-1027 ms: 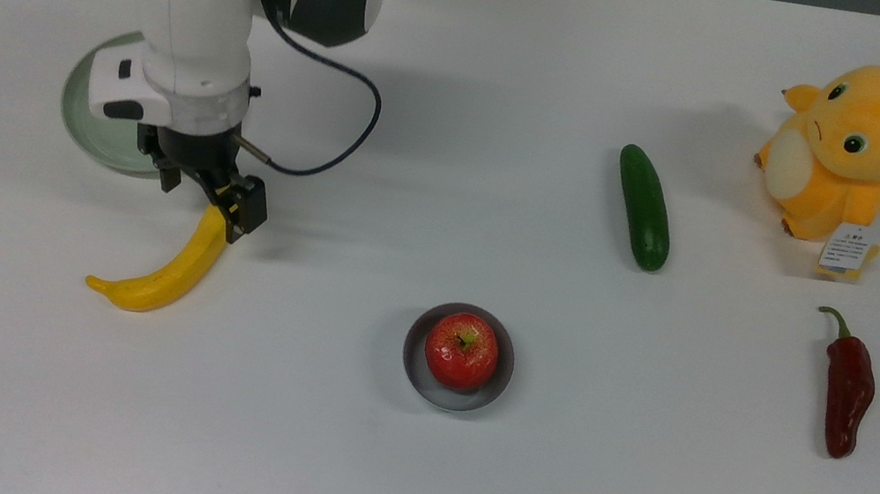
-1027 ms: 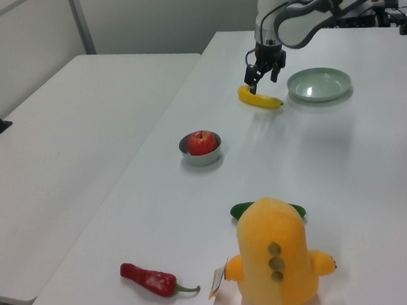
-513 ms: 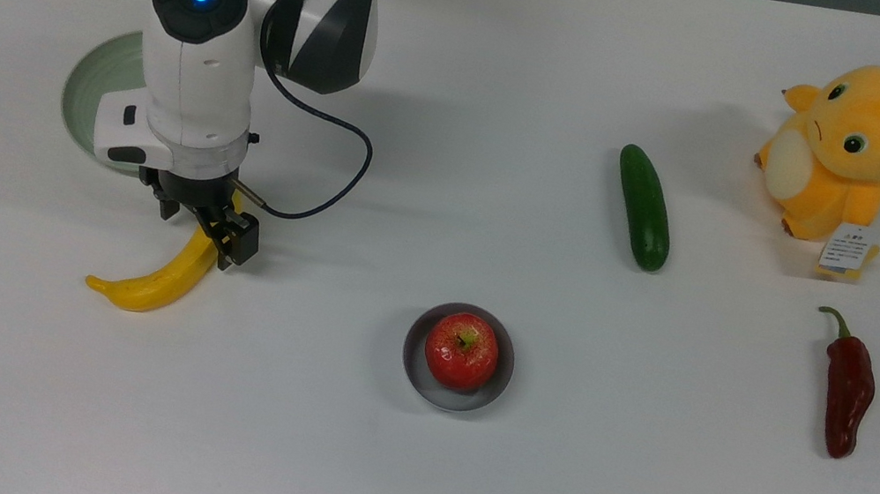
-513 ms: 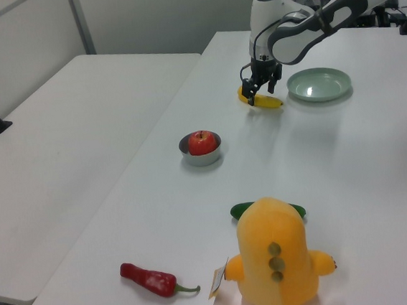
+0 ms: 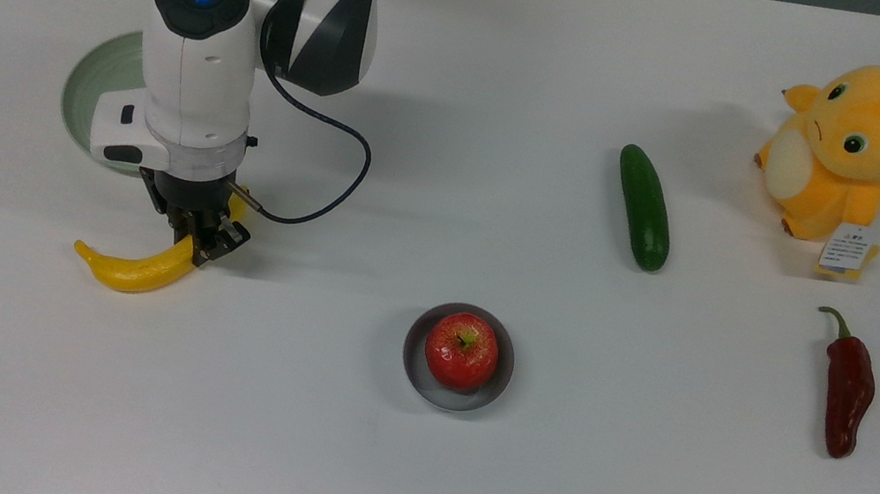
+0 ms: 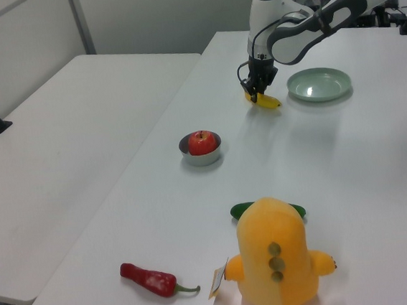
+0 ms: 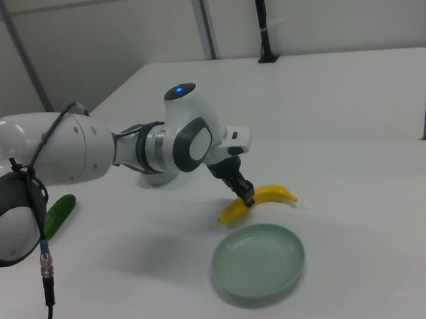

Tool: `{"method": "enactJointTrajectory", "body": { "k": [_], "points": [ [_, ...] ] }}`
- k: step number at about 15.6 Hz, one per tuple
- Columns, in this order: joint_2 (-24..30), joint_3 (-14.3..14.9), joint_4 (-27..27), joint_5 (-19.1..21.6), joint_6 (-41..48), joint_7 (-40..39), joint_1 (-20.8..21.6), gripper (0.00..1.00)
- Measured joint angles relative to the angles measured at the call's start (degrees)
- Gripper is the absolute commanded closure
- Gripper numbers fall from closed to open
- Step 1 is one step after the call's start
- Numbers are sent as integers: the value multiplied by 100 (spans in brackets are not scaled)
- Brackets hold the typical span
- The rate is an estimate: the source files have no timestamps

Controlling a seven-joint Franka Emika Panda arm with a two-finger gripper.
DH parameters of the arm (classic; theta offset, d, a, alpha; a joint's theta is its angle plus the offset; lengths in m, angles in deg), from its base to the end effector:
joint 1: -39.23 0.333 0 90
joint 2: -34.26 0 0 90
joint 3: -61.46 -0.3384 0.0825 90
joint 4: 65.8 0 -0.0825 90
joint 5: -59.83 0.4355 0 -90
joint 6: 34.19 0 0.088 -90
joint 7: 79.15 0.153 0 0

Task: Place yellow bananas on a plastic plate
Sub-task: 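Lift the banana and carry it over the pale green plate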

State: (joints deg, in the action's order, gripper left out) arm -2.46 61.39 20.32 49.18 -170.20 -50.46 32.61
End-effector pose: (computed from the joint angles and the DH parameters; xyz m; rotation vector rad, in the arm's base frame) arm 0.7939 -0.0993 0.2598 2.9286 -0.7421 0.3835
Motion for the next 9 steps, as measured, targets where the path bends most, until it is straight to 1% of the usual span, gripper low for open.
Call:
{"method": "enactJointTrajectory", "body": {
  "k": [6, 9],
  "points": [
    [5, 0, -62, 0, -3, 13, -14, 88],
    [128, 1, -148, 0, -7, 17, -97, 88]
  ]
}}
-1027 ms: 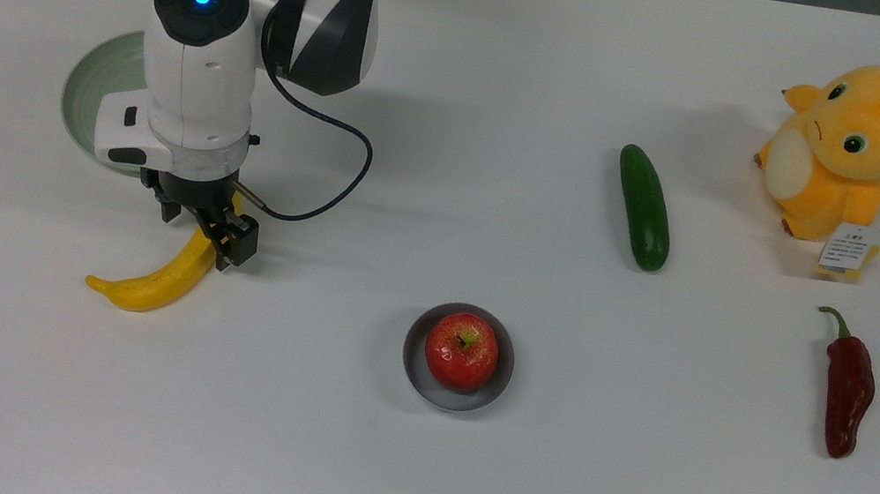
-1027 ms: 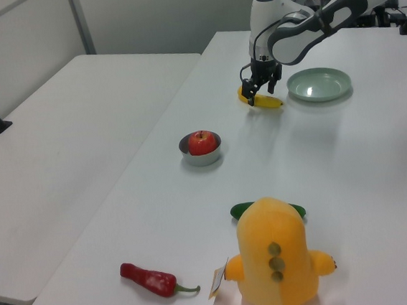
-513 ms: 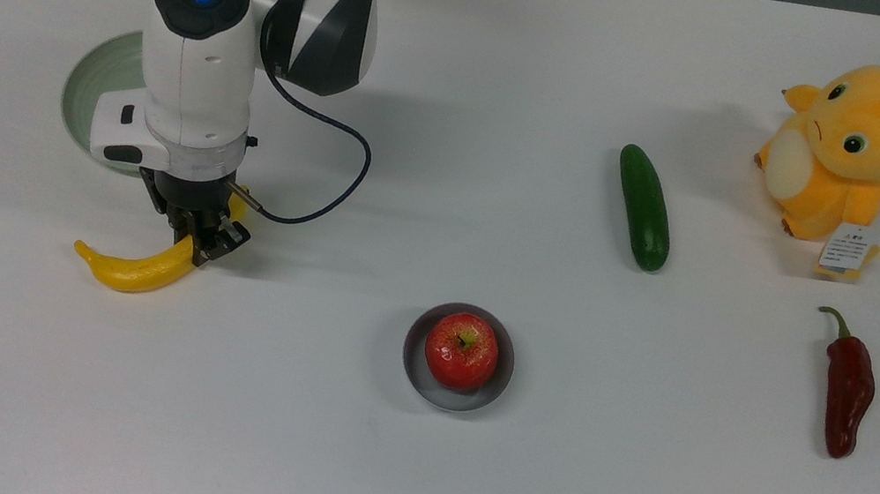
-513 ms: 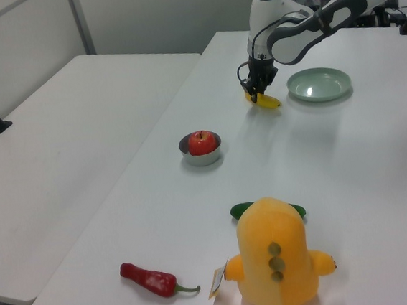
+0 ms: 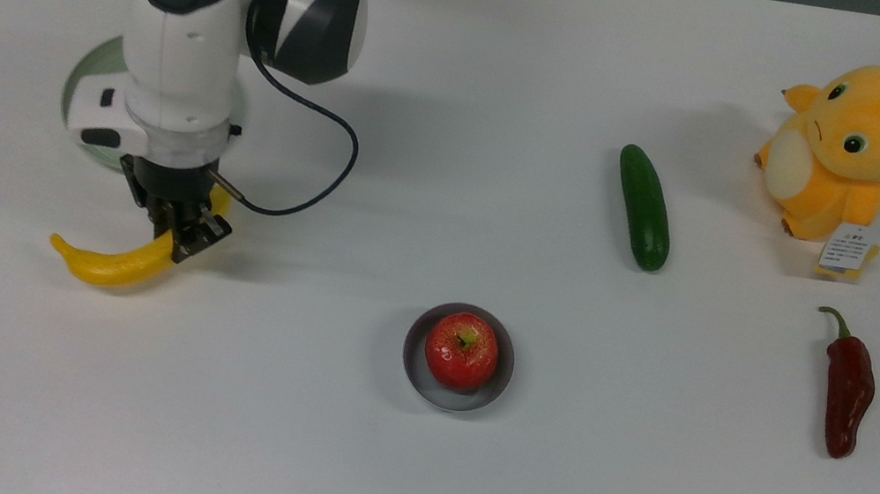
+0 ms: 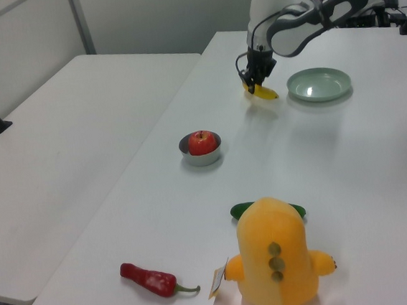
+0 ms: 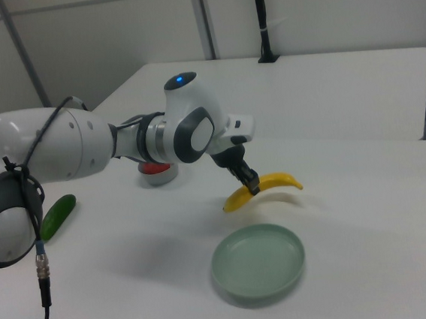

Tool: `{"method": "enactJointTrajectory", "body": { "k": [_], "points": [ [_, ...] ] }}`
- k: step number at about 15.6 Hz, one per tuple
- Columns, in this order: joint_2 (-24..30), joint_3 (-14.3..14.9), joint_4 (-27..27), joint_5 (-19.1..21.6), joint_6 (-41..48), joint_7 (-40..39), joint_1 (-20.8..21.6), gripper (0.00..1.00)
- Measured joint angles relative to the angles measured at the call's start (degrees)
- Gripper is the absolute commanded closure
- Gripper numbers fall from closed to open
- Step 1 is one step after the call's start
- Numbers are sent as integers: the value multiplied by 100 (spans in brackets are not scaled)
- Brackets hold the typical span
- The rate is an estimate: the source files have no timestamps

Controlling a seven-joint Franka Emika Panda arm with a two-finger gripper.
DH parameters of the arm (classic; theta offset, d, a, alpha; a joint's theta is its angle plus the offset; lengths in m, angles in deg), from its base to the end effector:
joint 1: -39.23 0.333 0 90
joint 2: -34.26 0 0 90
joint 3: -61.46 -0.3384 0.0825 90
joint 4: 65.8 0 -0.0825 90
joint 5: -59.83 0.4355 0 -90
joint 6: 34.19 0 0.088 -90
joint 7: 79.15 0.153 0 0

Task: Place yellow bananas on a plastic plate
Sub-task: 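Lift the banana and carry it over the pale green plate, then lower the banana onto the plate and open the gripper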

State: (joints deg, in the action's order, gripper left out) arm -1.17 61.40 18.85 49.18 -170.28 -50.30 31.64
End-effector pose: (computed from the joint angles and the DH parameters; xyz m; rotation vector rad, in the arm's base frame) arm 0.8007 -0.1139 0.2919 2.9143 -0.7741 0.4572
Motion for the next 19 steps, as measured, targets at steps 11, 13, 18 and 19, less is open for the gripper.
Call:
{"method": "enactJointTrajectory", "body": {
  "k": [11, 13, 18, 19],
  "points": [
    [1626, 0, 1609, 0, 10, -692, -233, 86],
    [1892, -1, 1969, 0, 45, -775, -264, 86],
    [2315, 6, 2397, 0, 579, -1030, -483, 86],
    [2355, 17, 2465, 0, 650, -1059, -543, 86]
  ]
}}
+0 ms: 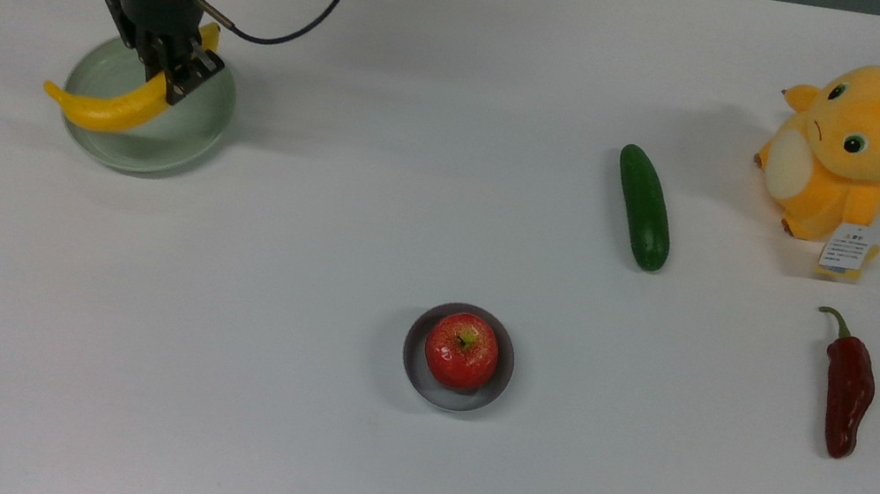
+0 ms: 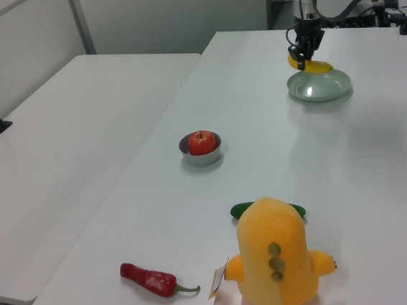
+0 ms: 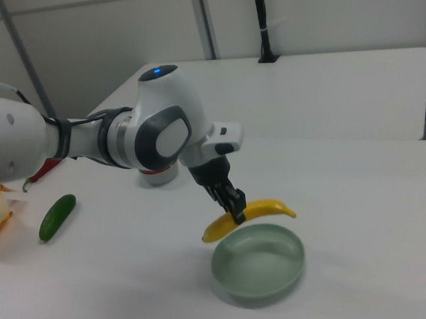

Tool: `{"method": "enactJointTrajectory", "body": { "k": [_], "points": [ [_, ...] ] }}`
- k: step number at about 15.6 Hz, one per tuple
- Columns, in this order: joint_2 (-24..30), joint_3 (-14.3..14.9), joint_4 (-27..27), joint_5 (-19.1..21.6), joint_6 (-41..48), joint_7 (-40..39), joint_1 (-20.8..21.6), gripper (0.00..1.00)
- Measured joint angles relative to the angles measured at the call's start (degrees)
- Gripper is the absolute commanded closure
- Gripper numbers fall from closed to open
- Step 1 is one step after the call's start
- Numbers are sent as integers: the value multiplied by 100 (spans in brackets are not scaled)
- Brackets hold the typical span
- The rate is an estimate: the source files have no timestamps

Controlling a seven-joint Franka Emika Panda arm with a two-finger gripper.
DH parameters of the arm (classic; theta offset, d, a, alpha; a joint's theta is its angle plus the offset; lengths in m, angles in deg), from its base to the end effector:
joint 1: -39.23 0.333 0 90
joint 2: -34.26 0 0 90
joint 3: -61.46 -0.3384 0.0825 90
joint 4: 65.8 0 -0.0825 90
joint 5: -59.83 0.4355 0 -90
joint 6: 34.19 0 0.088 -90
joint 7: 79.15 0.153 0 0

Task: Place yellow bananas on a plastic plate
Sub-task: 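Lower the banana onto the plate and open the gripper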

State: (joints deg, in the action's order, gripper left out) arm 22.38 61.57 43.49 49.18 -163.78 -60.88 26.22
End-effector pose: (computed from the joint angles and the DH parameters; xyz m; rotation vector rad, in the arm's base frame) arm 0.6555 -0.1645 0.3548 2.9158 -0.6515 0.2296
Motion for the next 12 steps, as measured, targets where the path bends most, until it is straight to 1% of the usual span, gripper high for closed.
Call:
{"method": "enactJointTrajectory", "body": {
  "k": [1, 2, 3, 4, 5, 6, 7, 8, 12],
  "points": [
    [26, 21, 63, 0, 62, -39, -51, 86],
    [36, 53, 124, 0, 108, -108, -88, 81],
    [36, 77, 179, 0, 130, -168, -122, 74],
    [35, 95, 235, 0, 134, -218, -152, 63],
    [34, 104, 275, 0, 134, -233, -185, 54],
    [34, 119, 292, 0, 134, -237, -203, 36],
    [34, 133, 299, 0, 134, -238, -213, 15],
    [34, 134, 301, 0, 134, -238, -215, 0],
    [43, 131, 296, 0, 134, -238, -193, 0]
  ]
}}
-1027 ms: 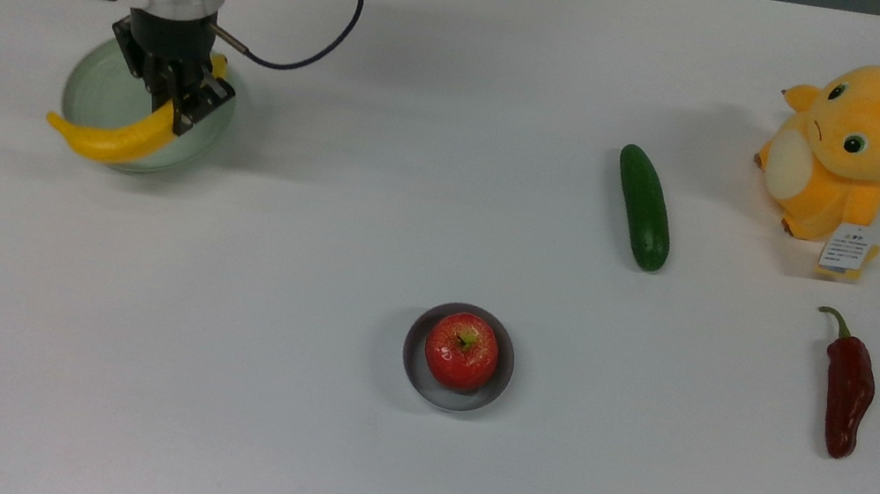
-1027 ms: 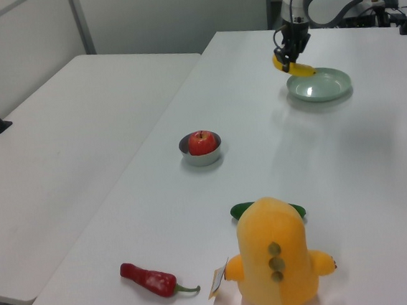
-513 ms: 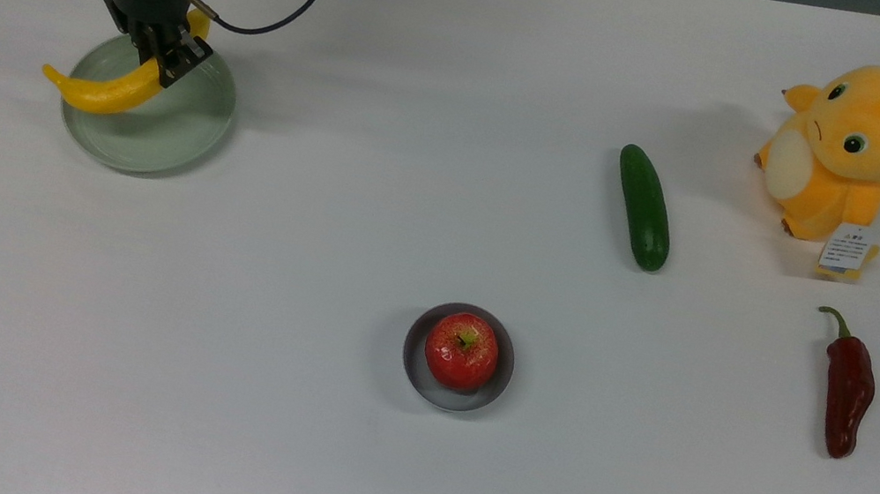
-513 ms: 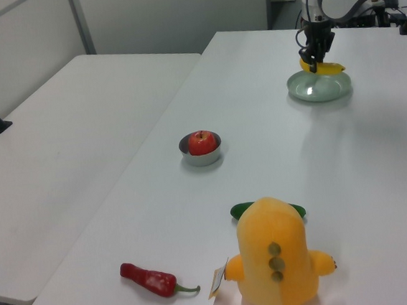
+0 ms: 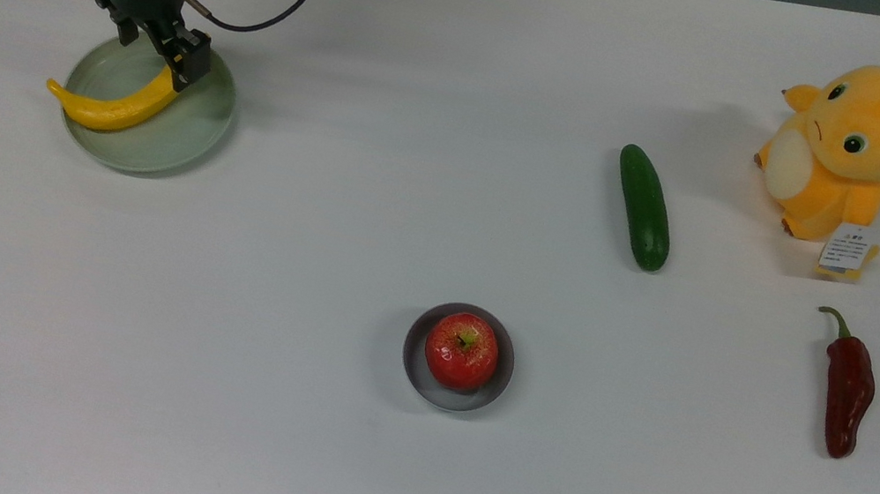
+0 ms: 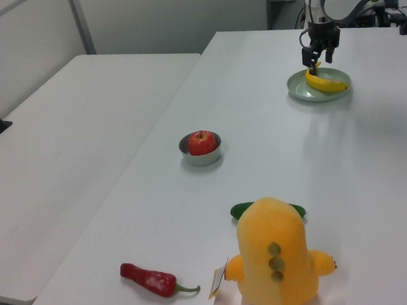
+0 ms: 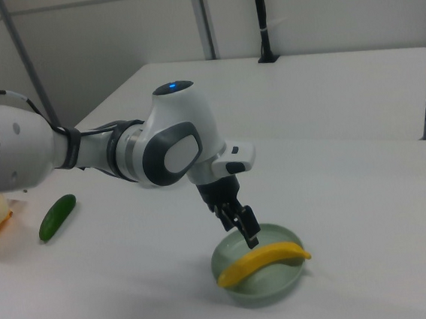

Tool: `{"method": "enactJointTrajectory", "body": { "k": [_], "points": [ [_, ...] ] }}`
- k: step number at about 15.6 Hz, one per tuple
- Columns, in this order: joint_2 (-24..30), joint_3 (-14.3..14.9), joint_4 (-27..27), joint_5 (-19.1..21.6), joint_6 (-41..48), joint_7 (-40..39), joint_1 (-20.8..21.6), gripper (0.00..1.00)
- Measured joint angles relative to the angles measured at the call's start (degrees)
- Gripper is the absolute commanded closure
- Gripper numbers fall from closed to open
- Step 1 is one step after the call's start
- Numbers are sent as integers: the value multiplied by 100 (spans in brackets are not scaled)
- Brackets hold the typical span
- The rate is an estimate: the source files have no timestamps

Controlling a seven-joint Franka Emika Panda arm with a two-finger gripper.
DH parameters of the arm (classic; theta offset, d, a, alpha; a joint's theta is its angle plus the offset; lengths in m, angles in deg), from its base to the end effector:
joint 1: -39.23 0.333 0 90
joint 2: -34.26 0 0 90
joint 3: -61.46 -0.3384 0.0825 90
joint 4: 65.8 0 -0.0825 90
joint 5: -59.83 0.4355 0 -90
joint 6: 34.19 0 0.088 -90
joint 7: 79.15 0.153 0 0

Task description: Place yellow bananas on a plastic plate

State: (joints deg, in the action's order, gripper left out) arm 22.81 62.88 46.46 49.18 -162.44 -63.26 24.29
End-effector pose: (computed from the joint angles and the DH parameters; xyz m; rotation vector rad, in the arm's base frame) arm 0.6266 -0.1963 0.3307 2.9076 -0.6696 0.1169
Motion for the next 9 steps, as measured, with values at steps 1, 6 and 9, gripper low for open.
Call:
{"method": "enactJointTrajectory", "body": {
  "k": [1, 6, 9],
  "points": [
    [12, -1, -8, 0, 0, 0, 11, 0],
    [283, -22, -58, 0, 40, 0, 211, 0],
    [653, -59, -101, 1, 233, -6, 572, 0]
  ]
}}
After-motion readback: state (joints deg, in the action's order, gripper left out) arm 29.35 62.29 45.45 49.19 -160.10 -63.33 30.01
